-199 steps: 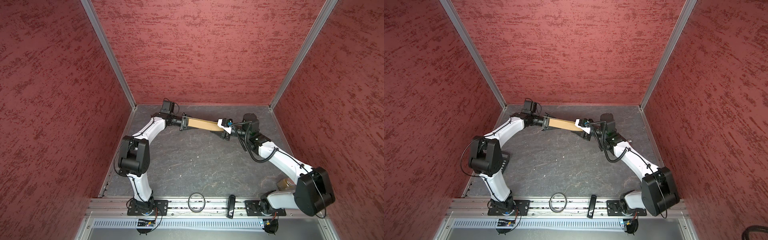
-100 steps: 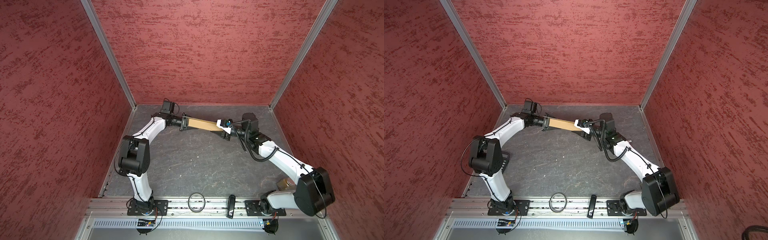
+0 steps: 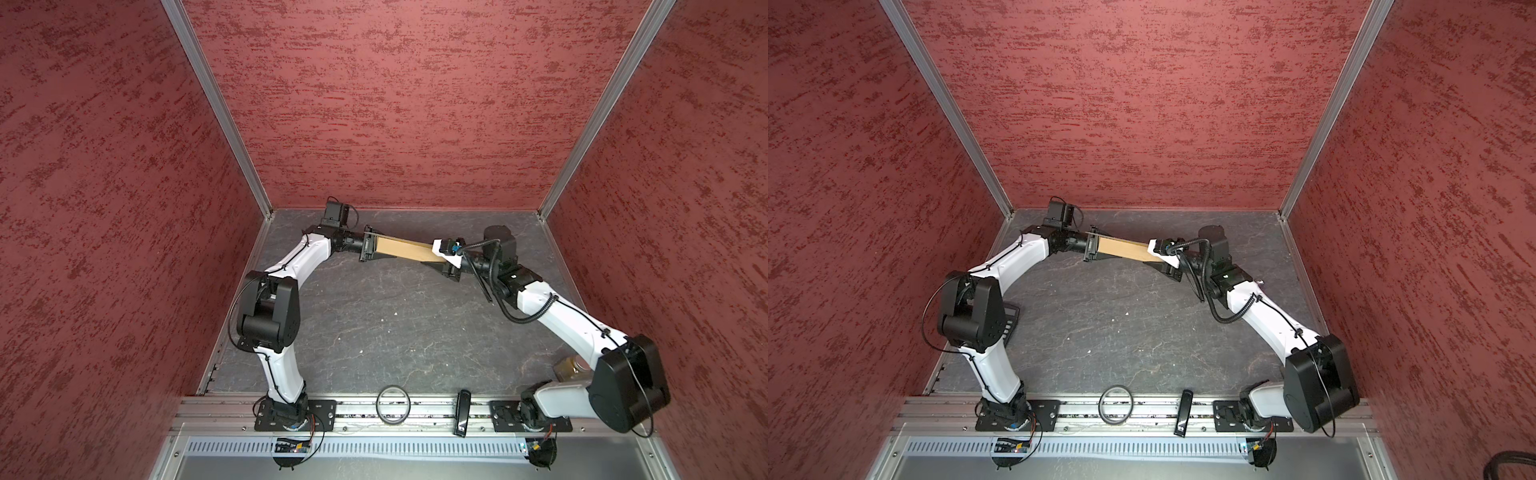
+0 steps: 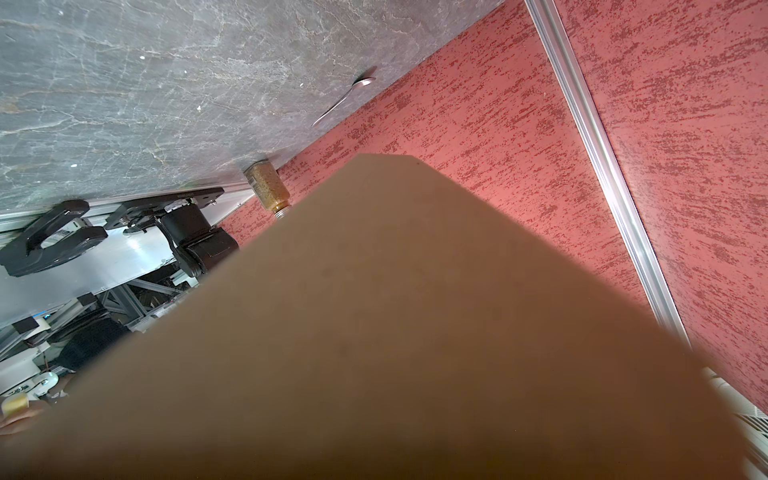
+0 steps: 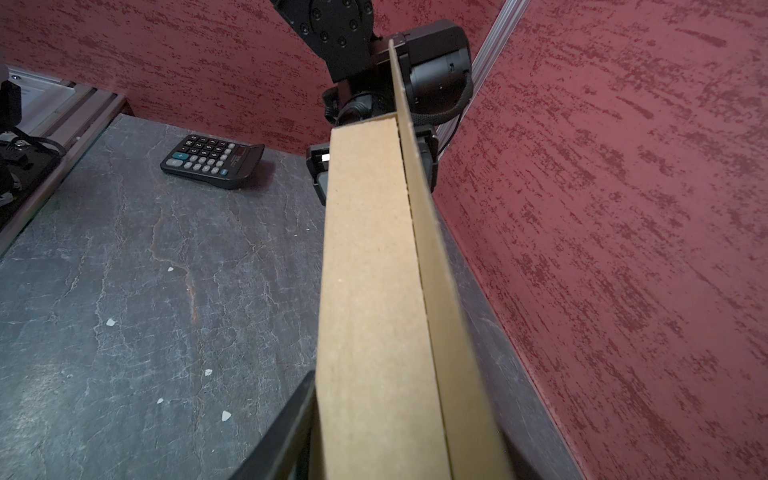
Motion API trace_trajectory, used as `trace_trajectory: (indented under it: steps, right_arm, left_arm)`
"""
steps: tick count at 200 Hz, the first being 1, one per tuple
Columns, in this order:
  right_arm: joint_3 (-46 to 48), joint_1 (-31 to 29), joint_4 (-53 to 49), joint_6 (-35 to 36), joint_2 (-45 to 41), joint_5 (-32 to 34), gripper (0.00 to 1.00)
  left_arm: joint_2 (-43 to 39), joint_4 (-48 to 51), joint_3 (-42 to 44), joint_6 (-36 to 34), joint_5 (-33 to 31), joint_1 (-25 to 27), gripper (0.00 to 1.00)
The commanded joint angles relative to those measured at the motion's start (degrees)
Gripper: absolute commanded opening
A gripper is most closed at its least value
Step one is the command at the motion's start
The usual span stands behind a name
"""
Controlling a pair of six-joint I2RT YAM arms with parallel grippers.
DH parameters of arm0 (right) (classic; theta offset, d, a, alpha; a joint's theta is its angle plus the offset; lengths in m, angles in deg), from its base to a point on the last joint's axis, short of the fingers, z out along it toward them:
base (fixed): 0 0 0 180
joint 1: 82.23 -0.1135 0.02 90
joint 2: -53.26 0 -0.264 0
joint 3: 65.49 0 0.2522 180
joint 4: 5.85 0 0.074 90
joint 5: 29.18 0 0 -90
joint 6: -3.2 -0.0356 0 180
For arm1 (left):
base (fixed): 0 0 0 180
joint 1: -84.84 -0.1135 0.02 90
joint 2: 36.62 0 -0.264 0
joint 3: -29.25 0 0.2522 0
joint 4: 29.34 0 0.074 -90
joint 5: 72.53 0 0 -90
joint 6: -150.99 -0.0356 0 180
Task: Fold the paper box
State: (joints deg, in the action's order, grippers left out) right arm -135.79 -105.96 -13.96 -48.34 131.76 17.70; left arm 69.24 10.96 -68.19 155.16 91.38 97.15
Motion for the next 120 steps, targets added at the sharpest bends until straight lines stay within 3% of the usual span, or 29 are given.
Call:
trace_trajectory:
  steps: [1,120]
  right_arm:
    - [-0.6,-1.4,-4.3,0.3,-1.0,-0.1,0.25]
    - [0.2,-1.4,-1.3,-0.9,-1.5,2.7,0.17]
  left_arm:
    - [0.7,-4.2,-2.2,0.6,0.1,-1.0,0.28]
    - [-0.3,-2.3,0.0,-2.1,-0.9,-3.3,0.5]
